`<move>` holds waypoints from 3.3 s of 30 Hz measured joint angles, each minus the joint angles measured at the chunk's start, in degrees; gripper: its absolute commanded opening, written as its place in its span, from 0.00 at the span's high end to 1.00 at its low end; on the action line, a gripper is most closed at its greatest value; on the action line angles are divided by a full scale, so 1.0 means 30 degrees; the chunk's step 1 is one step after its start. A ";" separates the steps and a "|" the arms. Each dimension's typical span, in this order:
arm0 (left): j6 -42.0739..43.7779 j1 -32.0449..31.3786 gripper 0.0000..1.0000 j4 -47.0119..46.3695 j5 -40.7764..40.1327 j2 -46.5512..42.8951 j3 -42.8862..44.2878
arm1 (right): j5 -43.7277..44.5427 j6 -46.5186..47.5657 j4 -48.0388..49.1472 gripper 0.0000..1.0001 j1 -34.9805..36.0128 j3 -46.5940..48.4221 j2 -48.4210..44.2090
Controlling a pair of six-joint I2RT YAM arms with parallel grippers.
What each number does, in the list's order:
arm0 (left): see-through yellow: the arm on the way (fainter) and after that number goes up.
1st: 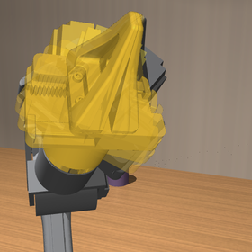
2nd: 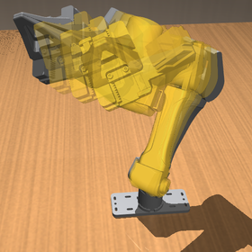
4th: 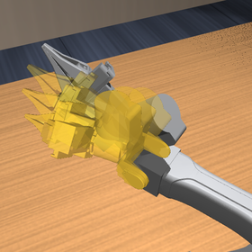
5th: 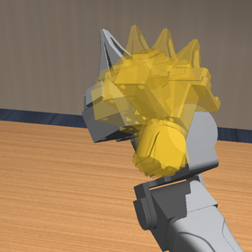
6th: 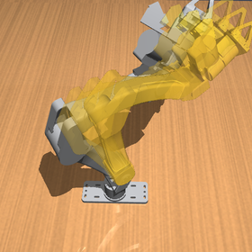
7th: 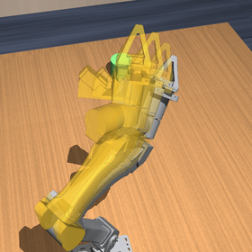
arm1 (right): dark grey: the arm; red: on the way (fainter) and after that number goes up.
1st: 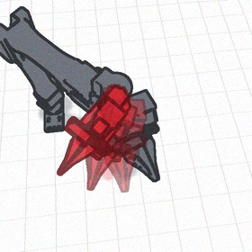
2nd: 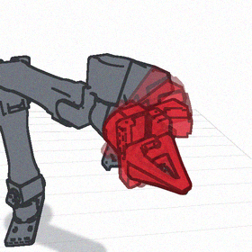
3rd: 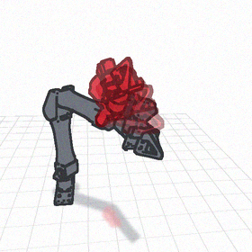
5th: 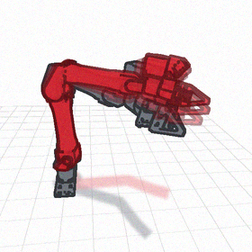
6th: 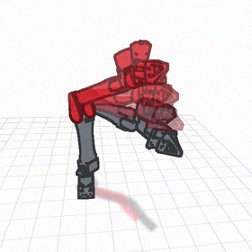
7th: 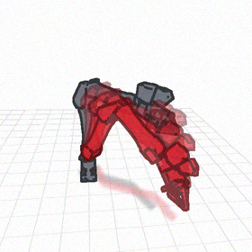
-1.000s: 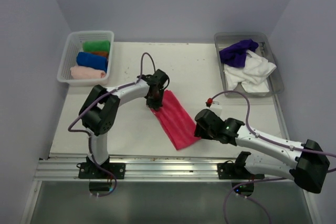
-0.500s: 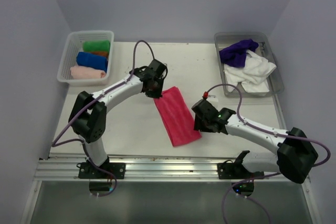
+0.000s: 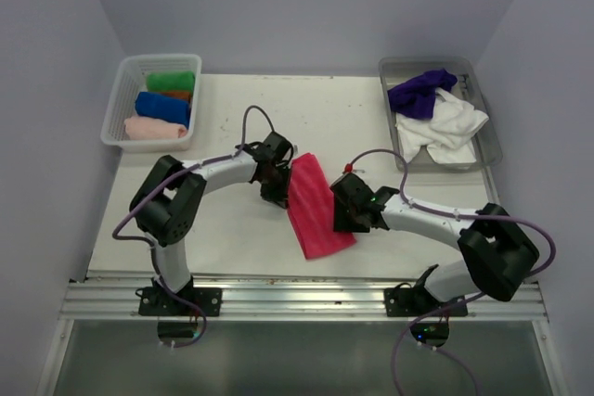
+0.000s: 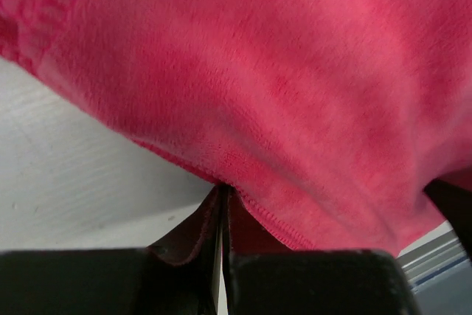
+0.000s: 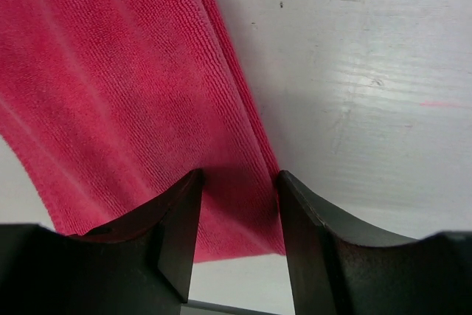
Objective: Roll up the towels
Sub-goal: Fold the towel, then roll the towel
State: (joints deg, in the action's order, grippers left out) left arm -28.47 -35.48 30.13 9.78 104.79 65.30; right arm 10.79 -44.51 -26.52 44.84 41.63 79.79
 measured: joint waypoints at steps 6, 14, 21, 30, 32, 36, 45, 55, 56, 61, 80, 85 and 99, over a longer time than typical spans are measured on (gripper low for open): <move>0.0102 0.0124 0.95 -0.0189 0.0474 0.1821 0.1989 | -0.0561 -0.0015 0.1290 0.52 -0.0007 0.0153 0.1392; 0.0962 0.1559 0.91 0.0546 -0.1392 0.2703 0.3942 | -0.1086 -0.0022 0.2062 0.44 0.0051 0.1304 0.2579; 0.0590 0.0852 0.89 0.1902 -0.2754 -0.1479 0.2055 | -0.0969 -0.0036 0.1406 0.36 0.0197 0.0925 -0.0430; -0.2033 -0.3198 0.93 0.0299 -0.0852 -0.6309 -0.2390 | -0.0867 -0.1224 0.1406 0.90 0.2178 0.0189 -0.1559; -0.2521 -0.3628 0.93 -0.0430 -0.0066 -0.6091 -0.3220 | -0.0772 -0.1443 0.1464 0.88 0.2178 -0.0211 -0.0969; -0.3191 -0.3963 0.93 -0.1923 0.0525 -0.4721 -0.4452 | -0.0532 -0.1792 0.1625 0.85 0.2164 -0.0539 0.0707; -0.3315 -0.4116 0.89 -0.2084 0.0087 -0.4342 -0.4991 | 0.0699 -0.1938 0.0350 0.59 0.2171 -0.0685 -0.2317; -0.3679 -0.4204 0.55 -0.2499 -0.0029 -0.7643 -0.7410 | 0.0991 -0.1020 -0.0131 0.47 0.2157 -0.1931 -0.3847; -0.3810 -0.4248 0.55 -0.2557 0.0073 -0.7490 -0.7715 | 0.0860 -0.0911 -0.0022 0.48 0.2157 -0.2033 -0.3650; -0.4364 -0.4619 0.56 -0.3461 0.0743 -0.6863 -0.8386 | 0.0342 -0.0495 0.0903 0.51 0.2157 -0.2091 -0.2776; -0.5880 -0.4699 0.78 -0.5661 0.1071 -0.5858 -0.8451 | -0.0852 -0.0663 0.2645 0.55 0.2164 -0.2922 -0.2091; -0.6062 -0.4699 1.00 -0.5734 0.0729 -0.5778 -0.8553 | -0.0903 -0.0787 0.3133 0.75 0.2164 -0.3031 -0.1909; -0.6156 -0.4692 1.00 -0.4204 -0.0291 -0.7679 -0.7905 | 0.0415 -0.0780 0.1545 1.00 0.2178 -0.1676 -0.3045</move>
State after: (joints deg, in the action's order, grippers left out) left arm -46.94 -49.56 17.52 8.91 81.76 41.58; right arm 12.03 -46.85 -21.89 51.37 36.60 70.65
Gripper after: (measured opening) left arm 0.013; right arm 0.034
